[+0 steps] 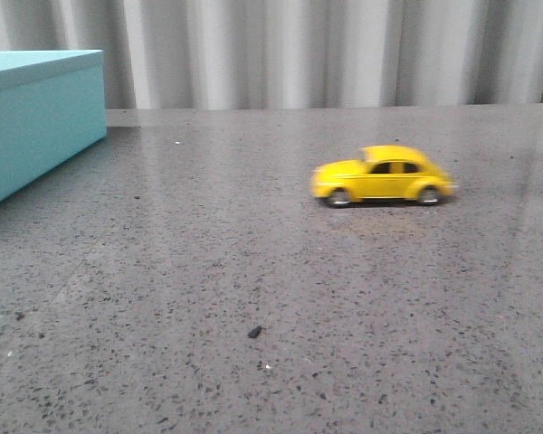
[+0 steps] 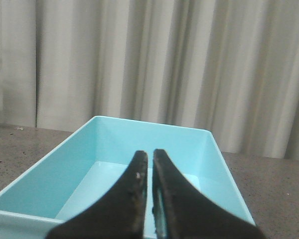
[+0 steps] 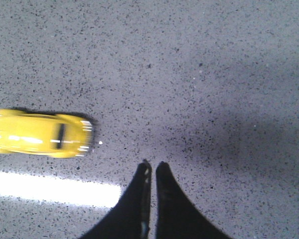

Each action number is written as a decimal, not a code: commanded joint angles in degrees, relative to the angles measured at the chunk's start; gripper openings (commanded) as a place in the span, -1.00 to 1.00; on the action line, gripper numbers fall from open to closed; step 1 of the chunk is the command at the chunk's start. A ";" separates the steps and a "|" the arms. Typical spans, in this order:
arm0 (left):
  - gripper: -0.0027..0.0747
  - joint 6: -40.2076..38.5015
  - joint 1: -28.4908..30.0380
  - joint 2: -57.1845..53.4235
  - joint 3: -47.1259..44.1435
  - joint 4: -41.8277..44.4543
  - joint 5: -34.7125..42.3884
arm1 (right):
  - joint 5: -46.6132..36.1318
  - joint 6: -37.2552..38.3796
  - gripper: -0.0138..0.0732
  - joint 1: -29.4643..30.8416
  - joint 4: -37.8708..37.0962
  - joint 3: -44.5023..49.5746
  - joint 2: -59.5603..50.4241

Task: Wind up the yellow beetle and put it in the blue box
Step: 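Lift the right gripper off, letting the car roll toward the box, then move the left gripper above the stopped yellow car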

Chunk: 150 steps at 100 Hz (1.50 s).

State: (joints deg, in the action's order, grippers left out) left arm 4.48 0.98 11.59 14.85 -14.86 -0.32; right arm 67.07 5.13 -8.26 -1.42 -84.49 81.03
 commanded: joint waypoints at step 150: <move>0.17 18.53 -7.91 30.32 36.22 0.11 -24.64 | -8.77 -0.74 -0.82 0.05 2.12 0.16 -11.47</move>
State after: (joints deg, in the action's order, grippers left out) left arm 20.58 -5.44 38.13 45.61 -14.31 -25.03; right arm 60.82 5.13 -8.26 0.69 -82.92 71.99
